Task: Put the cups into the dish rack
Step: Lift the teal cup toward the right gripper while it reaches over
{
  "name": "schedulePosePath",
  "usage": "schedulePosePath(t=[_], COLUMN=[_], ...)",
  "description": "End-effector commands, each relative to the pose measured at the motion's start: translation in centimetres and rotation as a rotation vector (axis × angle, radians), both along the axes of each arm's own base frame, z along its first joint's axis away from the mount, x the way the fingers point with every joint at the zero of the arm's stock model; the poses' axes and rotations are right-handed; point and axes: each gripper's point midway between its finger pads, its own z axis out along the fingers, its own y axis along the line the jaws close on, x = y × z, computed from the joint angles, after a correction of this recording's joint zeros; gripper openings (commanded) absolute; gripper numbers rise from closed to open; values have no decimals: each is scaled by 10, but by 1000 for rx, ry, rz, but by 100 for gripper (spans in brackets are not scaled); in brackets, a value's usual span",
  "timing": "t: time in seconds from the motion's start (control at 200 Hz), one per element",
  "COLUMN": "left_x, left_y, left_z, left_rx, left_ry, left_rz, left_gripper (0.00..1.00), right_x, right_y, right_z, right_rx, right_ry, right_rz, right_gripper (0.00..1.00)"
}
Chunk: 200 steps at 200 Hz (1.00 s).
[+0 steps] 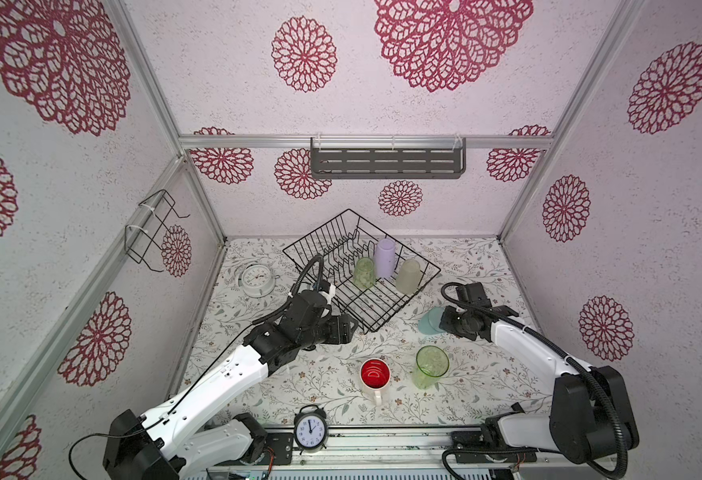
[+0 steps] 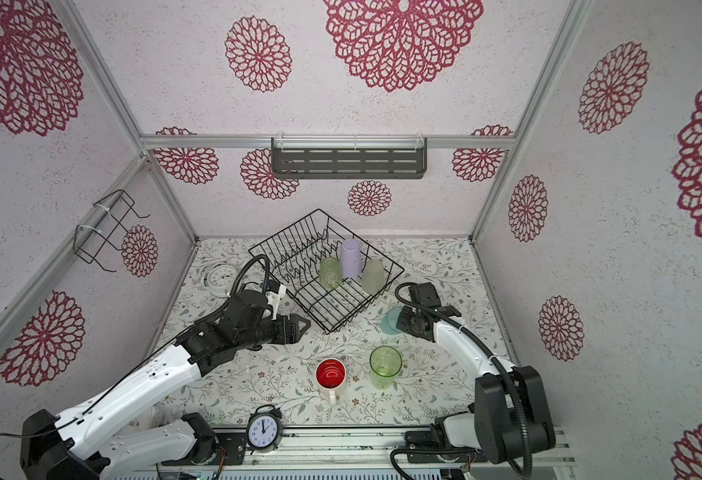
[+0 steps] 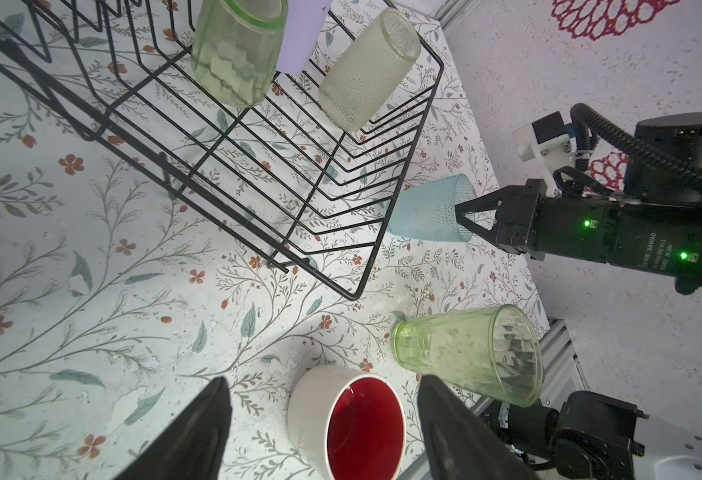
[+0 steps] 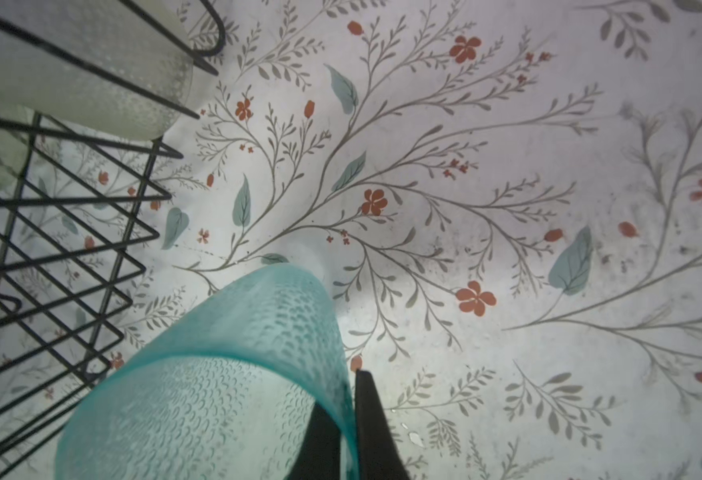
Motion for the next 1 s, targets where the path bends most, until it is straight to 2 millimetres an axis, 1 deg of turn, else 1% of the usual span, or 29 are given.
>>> schedulePosePath(t=[0.0, 0.105, 0.225, 0.325, 0.385, 0.45, 0.53, 0.621, 0.666, 0.721, 0.781, 0.811, 0.901, 0.956, 0.996], left_x=[0, -2, -5, -10, -13, -14, -15, -18, -20, -22, -27, -30, -39, -37, -32], left_y=[1, 4, 5, -4, -14, -20, -21, -21, -22, -21, -21, -22, -26, -24, -21], left_z=[14, 20, 28, 38, 47, 57, 69, 85, 95, 105, 117, 124, 142, 148, 147], left_rx=[-21, -29, -61, -130, -196, -251, -291, -355, -404, -460, -523, -555, -635, -649, -647], left_ry=[-27, -34, -50, -72, -96, -122, -151, -182, -194, -207, -225, -237, -267, -269, -262], left_rz=[11, 17, 19, -26, -75, -103, -115, -139, -151, -159, -188, -211, -280, -272, -251], left_gripper=[74, 74, 74, 75, 75, 76, 76, 79, 84, 94, 100, 98, 97, 97, 97], right_x=[5, 7, 9, 11, 14, 16, 17, 13, 10, 6, 0, -4, -15, -22, -27], right_y=[3, 0, -12, -20, -17, -3, 21, 46, 57, 68, 79, 83, 96, 104, 108], right_z=[24, 44, 76, 106, 124, 145, 170, 195, 205, 217, 229, 236, 256, 269, 278], right_rx=[20, 4, -37, -48, -21, 54, 179, 328, 390, 456, 530, 568, 678, 744, 790], right_ry=[-80, -138, -241, -359, -440, -524, -610, -667, -683, -699, -712, -722, -740, -748, -750], right_rz=[20, 30, -17, -48, -40, 17, 98, 187, 233, 283, 329, 352, 414, 463, 494], right_gripper=[2, 2, 0, 0, 0, 0, 0, 0, 0, 0, 0, 0, 0, 0, 0])
